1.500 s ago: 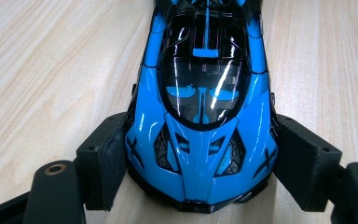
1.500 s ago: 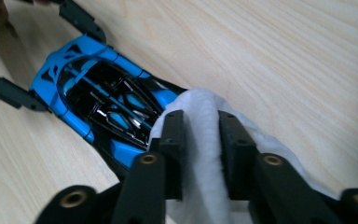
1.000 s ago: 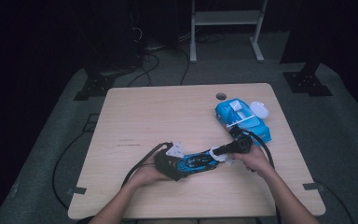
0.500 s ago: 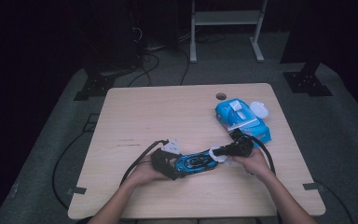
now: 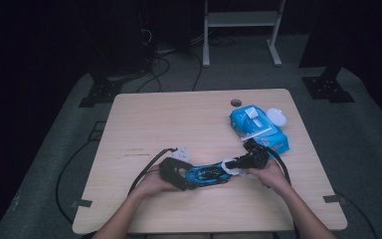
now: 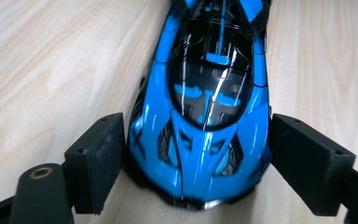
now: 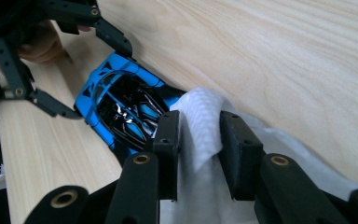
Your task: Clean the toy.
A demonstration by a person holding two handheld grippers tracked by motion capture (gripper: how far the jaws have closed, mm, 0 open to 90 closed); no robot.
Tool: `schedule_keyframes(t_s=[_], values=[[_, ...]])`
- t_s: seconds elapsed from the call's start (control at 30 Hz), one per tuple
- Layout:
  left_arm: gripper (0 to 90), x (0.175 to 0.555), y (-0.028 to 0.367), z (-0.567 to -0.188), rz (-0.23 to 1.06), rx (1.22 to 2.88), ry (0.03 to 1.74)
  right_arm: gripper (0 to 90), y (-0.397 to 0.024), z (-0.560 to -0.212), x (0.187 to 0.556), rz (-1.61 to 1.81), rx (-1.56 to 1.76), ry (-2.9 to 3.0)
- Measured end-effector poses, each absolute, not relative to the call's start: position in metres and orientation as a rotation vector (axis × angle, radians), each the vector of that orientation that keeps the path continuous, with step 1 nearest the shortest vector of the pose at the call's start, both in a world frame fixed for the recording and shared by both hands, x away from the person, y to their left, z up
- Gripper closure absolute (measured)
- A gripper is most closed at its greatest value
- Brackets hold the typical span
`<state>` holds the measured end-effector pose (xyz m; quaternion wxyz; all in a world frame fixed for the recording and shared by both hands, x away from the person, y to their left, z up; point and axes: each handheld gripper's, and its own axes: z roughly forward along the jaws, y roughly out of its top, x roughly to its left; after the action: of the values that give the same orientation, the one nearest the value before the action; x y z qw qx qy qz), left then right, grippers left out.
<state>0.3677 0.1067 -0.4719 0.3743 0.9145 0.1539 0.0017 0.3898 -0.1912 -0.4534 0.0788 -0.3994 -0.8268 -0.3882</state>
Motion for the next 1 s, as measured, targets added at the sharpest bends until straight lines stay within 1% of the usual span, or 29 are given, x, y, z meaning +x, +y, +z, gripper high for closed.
schedule_keyframes(t_s=[0.17,0.2,0.23,0.3,0.5,0.7,0.9,0.93,1.0], values=[[20.8,0.367,0.107,-0.472,0.002,2.344,0.39,66.7,-0.188,-0.456,0.401,-1.096,-1.267,-2.37],[20.9,0.367,0.107,-0.472,0.004,2.343,0.389,67.8,-0.189,-0.458,0.403,-1.085,-1.276,-2.338],[20.8,0.367,0.107,-0.472,0.007,2.342,0.388,73.8,-0.188,-0.459,0.404,-1.079,-1.273,-2.321],[20.8,0.367,0.108,-0.472,0.005,2.346,0.387,77.1,-0.186,-0.46,0.404,-1.083,-1.259,-2.315],[20.3,0.367,0.107,-0.471,0.009,2.349,0.394,79.6,-0.19,-0.462,0.402,-1.139,-1.235,-2.313],[18.2,0.374,0.118,-0.469,-0.118,2.275,0.465,79.7,-0.189,-0.459,0.391,-1.224,-1.194,-2.391],[18.6,0.38,0.121,-0.473,-0.213,2.243,0.5,79.8,-0.193,-0.45,0.366,-1.418,-1.053,-2.594],[19.3,0.381,0.121,-0.473,-0.227,2.235,0.498,79.7,-0.193,-0.449,0.361,-1.438,-1.035,-2.633],[27.3,0.381,0.121,-0.474,-0.271,2.202,0.496,79.7,-0.196,-0.447,0.353,-1.508,-0.964,-2.698]])
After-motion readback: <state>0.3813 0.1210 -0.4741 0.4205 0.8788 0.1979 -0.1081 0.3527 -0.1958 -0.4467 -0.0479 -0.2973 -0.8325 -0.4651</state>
